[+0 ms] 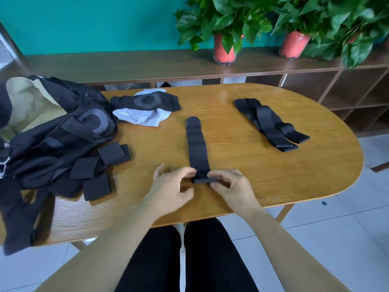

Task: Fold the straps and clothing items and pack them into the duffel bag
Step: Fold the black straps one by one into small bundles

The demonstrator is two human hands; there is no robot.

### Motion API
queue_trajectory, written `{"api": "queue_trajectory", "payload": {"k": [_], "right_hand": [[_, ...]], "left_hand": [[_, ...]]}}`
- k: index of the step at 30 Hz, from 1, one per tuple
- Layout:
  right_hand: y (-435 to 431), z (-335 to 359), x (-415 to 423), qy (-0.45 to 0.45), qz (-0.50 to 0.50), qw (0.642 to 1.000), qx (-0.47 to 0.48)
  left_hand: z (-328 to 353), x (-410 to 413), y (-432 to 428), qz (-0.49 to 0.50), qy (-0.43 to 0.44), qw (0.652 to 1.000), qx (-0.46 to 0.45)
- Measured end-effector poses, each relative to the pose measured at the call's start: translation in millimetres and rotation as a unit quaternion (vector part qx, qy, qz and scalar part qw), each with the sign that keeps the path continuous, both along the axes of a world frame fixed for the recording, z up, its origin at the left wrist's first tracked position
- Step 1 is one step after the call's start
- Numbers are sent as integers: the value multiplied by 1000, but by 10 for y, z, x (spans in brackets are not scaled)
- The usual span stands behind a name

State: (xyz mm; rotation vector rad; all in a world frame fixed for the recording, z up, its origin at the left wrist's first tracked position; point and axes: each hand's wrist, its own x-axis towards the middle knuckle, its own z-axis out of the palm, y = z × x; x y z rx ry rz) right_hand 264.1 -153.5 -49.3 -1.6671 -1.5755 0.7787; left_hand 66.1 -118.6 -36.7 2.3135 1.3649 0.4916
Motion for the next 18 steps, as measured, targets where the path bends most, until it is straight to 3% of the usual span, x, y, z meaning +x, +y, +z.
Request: {"api": "queue_trajectory", "payload": {"k": [3,8,18], "right_hand": [[106,-5,-119,45,-88,995,-3],[228,-22,-211,0,-147,989,-14],[275,-72,-292,-29,-186,982,24]], "left_hand": [[-90,67,11,81,-56,995,32],[-154,196,52,155,-74,982,77],[-193,243,40,154,-20,979,128]]}}
